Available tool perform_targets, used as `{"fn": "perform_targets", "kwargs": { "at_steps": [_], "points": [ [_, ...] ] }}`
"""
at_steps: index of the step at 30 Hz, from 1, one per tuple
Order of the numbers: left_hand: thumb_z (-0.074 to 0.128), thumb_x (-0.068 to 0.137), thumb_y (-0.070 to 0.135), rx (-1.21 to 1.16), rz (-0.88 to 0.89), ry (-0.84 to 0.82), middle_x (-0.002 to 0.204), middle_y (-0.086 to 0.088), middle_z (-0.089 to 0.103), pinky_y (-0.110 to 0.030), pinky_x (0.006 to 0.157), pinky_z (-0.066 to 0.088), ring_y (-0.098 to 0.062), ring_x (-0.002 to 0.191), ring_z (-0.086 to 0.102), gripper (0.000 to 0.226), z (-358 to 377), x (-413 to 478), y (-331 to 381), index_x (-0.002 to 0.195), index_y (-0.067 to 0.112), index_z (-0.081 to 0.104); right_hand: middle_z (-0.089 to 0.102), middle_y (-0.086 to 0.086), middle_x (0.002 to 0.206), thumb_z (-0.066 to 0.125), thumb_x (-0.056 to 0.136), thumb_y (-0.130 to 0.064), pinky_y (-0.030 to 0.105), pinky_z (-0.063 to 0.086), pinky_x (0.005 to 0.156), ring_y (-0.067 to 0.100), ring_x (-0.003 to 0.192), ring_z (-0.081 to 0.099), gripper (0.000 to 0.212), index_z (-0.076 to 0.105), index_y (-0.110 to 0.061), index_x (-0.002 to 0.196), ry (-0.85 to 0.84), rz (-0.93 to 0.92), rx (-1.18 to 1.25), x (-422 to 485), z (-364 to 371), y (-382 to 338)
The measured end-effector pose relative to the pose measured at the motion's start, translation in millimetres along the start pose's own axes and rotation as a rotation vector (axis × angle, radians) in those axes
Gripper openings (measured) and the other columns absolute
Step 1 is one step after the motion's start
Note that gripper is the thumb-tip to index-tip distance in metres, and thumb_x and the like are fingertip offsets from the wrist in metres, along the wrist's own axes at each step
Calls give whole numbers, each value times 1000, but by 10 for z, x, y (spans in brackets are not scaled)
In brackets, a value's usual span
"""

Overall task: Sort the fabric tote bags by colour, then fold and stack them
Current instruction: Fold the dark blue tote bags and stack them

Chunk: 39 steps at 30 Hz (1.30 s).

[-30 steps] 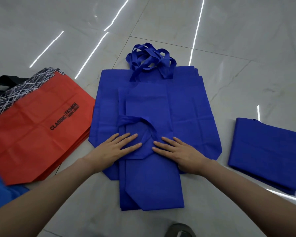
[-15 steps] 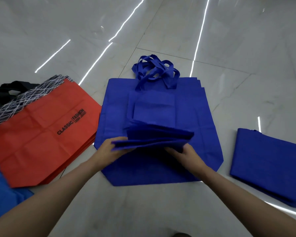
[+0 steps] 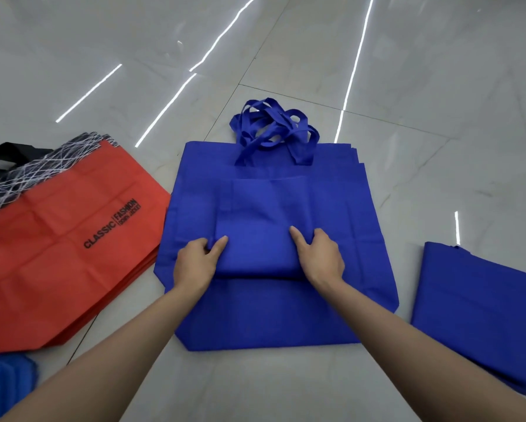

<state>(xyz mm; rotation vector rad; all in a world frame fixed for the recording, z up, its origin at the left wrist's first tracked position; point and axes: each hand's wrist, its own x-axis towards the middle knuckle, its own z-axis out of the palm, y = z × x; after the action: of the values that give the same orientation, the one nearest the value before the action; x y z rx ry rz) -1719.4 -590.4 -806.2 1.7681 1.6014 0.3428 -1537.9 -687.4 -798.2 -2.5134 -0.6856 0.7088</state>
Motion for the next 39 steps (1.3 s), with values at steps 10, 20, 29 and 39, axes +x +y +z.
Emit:
{"fn": "perform_targets", "kwargs": {
  "at_steps": [10,20,29,39],
  "points": [
    [45,93,28,598,609,177,139,-14,46,-49,98,41,-31,127,46,41,262,-68,64,129,10,52,63,10,101,41,92,-58,33,41,63,29,89,59,58,46,-3,110,-22,76,-123,-11,98,-100],
    [21,96,35,616,556,-14,152,-7,28,-45,108,26,-26,139,28,52,524,3,-136,144,16,32,38,9,149,29,94,-29,44,29,111,26,138,34,52,43,-9,140,230,-758,-401,-81,543,-202],
    [21,97,36,604,571,-9,152,-7,29,-42,108,26,-26,139,28,52,508,14,-134,143,16,34,27,1,155,26,96,-42,44,20,116,21,143,21,54,36,-24,145,99,-687,-465,29,521,143],
    [22,97,39,638,616,-50,151,-6,32,-40,110,25,-26,138,31,52,457,44,-101,143,19,35,58,12,125,38,91,-48,48,32,105,34,110,54,49,62,-15,119,223,-697,-491,231,135,74]
  ]
}}
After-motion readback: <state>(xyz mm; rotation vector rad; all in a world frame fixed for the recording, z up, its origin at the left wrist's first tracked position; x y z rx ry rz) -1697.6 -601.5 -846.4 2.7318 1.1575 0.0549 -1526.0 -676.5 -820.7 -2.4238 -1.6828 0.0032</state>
